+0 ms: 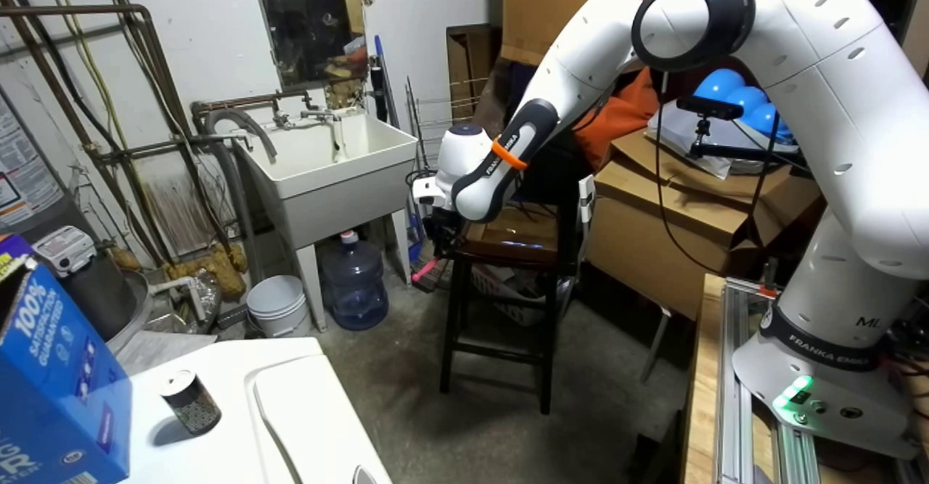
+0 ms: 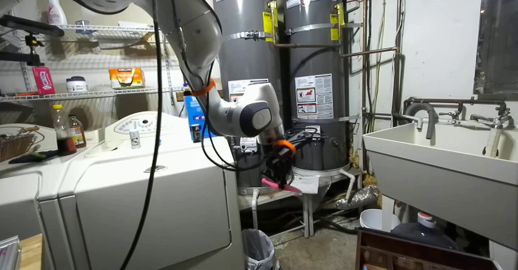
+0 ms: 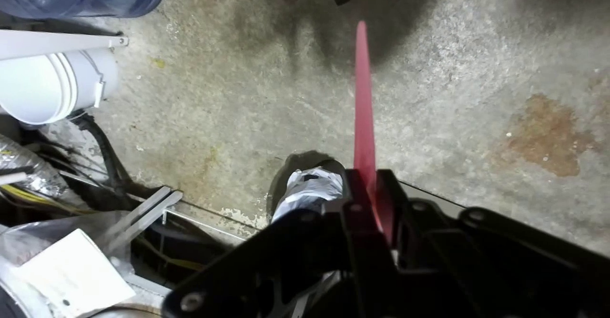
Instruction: Move the pink thing from the utensil organizer to the washing machine
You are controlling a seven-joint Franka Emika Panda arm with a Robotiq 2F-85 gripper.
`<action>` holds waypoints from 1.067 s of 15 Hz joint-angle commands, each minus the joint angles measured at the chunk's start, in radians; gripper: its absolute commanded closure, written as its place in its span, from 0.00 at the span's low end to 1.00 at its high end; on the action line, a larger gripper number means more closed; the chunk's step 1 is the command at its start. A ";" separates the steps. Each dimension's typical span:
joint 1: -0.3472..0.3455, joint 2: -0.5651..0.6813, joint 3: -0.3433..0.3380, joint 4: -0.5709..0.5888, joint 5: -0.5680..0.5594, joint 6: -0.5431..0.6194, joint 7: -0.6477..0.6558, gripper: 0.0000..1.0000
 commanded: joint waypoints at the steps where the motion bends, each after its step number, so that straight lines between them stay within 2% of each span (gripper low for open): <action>1: -0.006 0.000 0.004 0.002 -0.010 -0.001 0.009 0.89; 3: -0.009 0.001 0.004 0.003 -0.010 -0.001 0.009 0.89; 4: -0.009 0.001 0.004 0.003 -0.010 -0.001 0.009 0.97; 6: 0.068 0.036 -0.017 0.092 -0.030 -0.022 0.051 0.97; 10: 0.250 0.023 -0.075 0.192 -0.124 -0.095 0.134 0.97; 16: 0.439 0.107 0.000 0.444 -0.189 -0.256 0.132 0.97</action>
